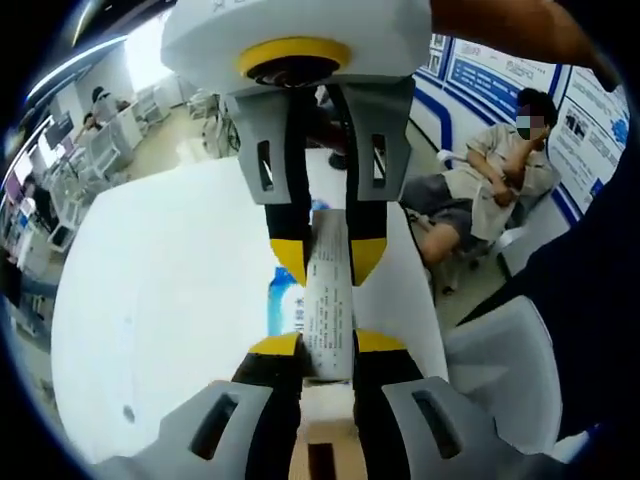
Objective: Operate the shoe box by opening the lid, removing the specified soft item, and placing it in the target area until the item is outside and the box remains undamaged.
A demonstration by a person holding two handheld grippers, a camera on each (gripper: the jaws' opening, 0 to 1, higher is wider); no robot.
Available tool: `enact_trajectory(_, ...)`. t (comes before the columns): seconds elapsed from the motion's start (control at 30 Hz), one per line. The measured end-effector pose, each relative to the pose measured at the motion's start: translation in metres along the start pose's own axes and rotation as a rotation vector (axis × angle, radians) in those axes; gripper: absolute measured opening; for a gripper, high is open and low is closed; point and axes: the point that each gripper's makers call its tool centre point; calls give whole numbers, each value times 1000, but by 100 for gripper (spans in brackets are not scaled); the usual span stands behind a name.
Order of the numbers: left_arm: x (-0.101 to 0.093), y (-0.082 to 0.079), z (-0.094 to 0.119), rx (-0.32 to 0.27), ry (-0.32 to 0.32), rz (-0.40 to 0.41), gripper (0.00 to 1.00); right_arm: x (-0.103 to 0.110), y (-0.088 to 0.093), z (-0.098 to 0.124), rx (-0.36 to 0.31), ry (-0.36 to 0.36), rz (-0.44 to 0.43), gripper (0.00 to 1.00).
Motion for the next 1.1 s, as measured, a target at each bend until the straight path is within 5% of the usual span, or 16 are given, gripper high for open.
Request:
enact_trajectory(0.63, 16, -47, -56, -12, 29, -21, 16, -24, 66, 19, 10, 6, -41, 16)
enact_trajectory(1.1, 29, -67, -99, -45, 36, 9, 16, -46, 113, 20, 31, -21, -59, 16)
Point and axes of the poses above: the point that each gripper's makers call its tool centre point, and the gripper's own axes: z roughly backward along the fingers, x roughly to its left, y roughly out of its underside, and after that the axes turned 5 degrees about -y, right-handed
